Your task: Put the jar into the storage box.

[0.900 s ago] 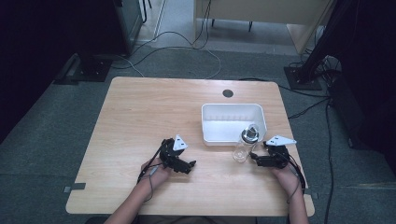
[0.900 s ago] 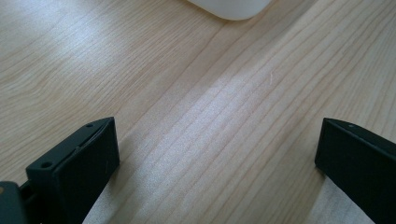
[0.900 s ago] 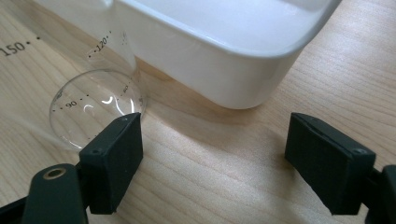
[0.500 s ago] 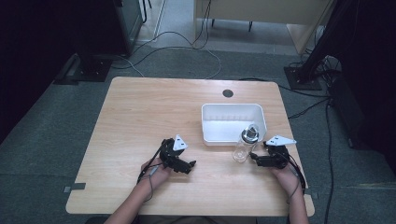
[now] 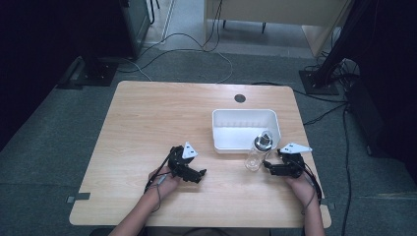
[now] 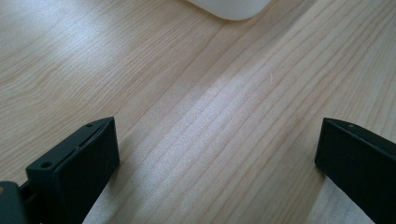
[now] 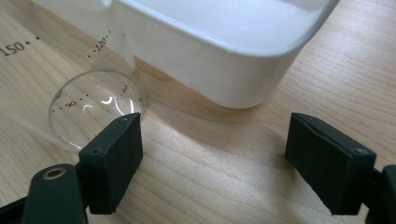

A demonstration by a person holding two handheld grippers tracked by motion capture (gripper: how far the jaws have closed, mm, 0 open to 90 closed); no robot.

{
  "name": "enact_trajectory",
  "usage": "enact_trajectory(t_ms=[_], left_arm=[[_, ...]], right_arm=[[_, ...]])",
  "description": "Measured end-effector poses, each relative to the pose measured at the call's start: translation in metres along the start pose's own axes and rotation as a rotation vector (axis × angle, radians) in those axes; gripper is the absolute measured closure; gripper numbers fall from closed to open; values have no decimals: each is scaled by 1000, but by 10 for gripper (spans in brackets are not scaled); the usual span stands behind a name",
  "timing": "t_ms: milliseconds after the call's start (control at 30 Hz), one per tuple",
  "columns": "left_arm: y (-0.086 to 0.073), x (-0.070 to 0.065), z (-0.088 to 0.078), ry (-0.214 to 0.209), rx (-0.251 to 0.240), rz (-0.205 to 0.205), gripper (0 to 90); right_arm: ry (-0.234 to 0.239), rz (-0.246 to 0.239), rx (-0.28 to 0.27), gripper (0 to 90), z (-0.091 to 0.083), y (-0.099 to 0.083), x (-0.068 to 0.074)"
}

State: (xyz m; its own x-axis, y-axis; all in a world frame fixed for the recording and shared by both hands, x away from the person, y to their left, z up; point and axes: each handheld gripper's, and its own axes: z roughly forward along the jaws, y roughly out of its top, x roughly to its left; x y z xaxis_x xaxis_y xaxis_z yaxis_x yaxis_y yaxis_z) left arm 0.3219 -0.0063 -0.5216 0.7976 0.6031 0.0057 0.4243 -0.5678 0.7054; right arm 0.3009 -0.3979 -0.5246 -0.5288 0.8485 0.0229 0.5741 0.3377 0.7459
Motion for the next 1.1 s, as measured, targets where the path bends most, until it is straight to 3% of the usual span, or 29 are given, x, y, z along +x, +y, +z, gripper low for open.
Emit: enact_trajectory(t_ms=[1100], left_arm=[[-1, 1, -1, -8, -2, 8, 0]], right_arm=[[-13, 14, 2, 165, 1, 1, 2]])
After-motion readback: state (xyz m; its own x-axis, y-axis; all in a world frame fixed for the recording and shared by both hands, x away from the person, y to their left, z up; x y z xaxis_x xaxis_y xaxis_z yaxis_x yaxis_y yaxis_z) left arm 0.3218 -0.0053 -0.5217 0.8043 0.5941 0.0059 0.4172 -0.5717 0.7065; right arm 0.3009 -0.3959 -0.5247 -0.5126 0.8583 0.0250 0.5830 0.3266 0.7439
